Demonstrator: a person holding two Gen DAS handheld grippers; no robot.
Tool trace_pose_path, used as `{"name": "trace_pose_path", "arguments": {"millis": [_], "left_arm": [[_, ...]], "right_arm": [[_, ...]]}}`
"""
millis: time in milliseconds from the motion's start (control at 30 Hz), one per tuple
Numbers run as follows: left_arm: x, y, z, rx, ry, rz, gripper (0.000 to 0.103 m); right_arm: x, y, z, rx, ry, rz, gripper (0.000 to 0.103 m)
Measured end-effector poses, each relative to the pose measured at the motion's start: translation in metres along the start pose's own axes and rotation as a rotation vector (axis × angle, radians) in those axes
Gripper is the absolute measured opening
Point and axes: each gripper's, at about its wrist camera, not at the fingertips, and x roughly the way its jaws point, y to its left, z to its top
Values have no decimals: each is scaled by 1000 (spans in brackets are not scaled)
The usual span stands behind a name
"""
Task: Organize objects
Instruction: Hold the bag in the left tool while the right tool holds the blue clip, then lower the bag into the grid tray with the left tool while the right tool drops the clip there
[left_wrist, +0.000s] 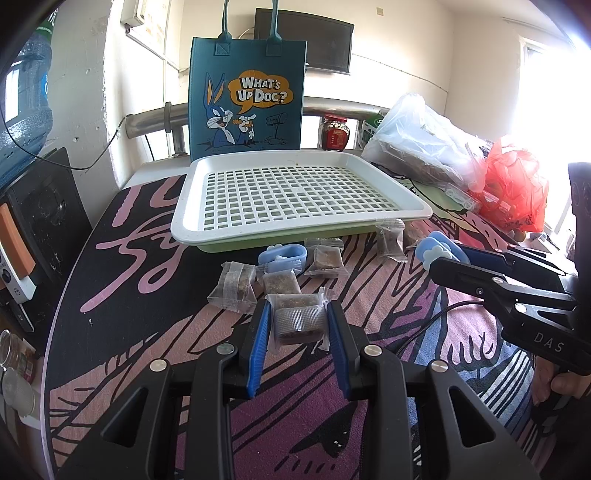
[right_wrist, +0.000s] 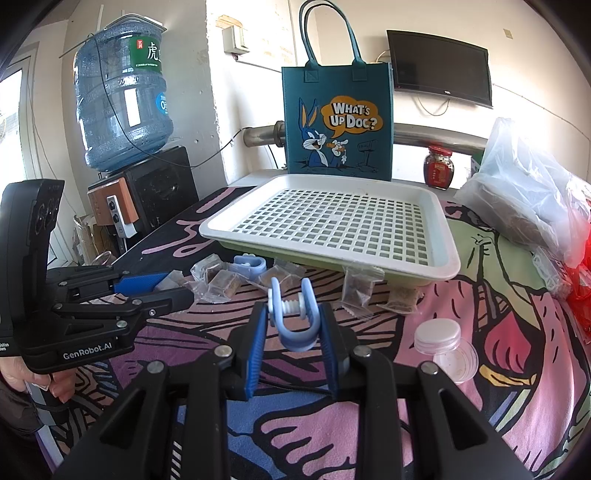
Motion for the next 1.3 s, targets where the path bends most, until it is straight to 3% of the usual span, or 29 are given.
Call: {"name": "trace_pose_path", "arguments": {"millis": [733, 933, 1000, 1133, 1300], "left_arm": [[8, 1, -4, -6, 37, -4, 30], [7, 11, -1, -68, 102, -102, 30], [-2, 14, 11, -62, 86, -119, 30], [-13, 20, 51, -17, 1, -53, 30], [30, 38, 92, -44, 9, -2, 30]], "right_arm": [[2, 0, 0, 14, 12, 7, 27], [8, -15, 2, 98, 61, 39, 27], [-1, -25, 10, 142, 46, 77, 27], [-24, -42, 47, 164, -35, 72, 27], [-1, -60, 85, 187, -27, 48, 27]]}}
